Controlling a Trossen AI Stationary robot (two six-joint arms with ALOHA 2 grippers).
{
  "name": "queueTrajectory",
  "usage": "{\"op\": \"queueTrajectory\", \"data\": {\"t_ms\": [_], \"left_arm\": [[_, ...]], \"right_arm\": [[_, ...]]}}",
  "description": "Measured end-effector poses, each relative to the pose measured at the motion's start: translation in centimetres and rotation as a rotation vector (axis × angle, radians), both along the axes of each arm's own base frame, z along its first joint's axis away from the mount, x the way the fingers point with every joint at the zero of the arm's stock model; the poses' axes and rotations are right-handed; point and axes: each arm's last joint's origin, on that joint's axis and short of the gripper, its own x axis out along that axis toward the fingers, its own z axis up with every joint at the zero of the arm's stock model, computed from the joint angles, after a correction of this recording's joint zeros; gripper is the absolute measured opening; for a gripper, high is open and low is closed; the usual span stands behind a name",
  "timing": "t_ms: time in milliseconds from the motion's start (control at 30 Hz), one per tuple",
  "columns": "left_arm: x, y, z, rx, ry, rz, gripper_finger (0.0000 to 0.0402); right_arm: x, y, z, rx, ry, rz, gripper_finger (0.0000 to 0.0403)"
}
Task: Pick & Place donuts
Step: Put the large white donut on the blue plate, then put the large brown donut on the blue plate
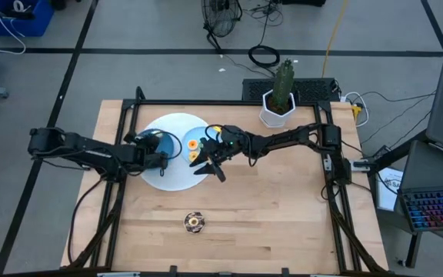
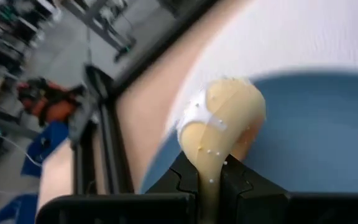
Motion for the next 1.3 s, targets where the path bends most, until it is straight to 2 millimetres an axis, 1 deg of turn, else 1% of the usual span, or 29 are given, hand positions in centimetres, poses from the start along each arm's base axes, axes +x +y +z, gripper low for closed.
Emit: {"op": "queueTrajectory", "data": {"t_ms": [133,433,633,733,867,967,1033,1133,1200,1300], "left_arm": [[-0.2,-0.1,-0.4,-0.074,-0.001,0.014,0.0022],[0.0,-0.3,-0.5,-0.160,-0.025,-0.011,0.0119],[0.4,-0.3,0.0,-0.149,-0.053,-0.020,0.0168],[1.0,-0.6,1.1,-0.130,-0.073,-0.065,0.0199],[1.8,-0.9,3.1,-0.110,-0.131,-0.129,0.0245],[2.0,-1.1,4.5,-0.099,-0.168,-0.172,0.0276],[1.9,-1.1,5.4,-0.090,-0.185,-0.195,0.0291],[1.9,-1.3,6.9,-0.081,-0.255,-0.215,0.0306],[1.9,-1.5,8.1,-0.085,-0.306,-0.245,0.0312],[1.8,-1.9,10.3,-0.083,-0.360,-0.323,0.0320]], "right_arm": [[0.0,0.0,0.0,-0.001,-0.003,0.000,0.0155],[0.0,0.0,0.1,0.001,-0.006,0.002,0.0155],[-0.1,0.3,0.2,-0.001,-0.029,0.107,0.0155],[-0.1,0.6,0.3,-0.004,-0.033,0.115,0.0155],[-0.1,1.0,0.3,-0.015,-0.039,0.124,0.0155],[-0.1,1.1,0.3,-0.015,-0.037,0.127,0.0155],[-0.1,1.2,0.3,-0.014,-0.038,0.137,0.0155],[-0.2,1.6,0.4,-0.003,-0.047,0.215,0.0155],[-0.2,2.4,0.4,-0.016,-0.068,0.275,0.0155],[-0.2,4.6,0.4,-0.082,-0.121,0.354,0.0155]]}}
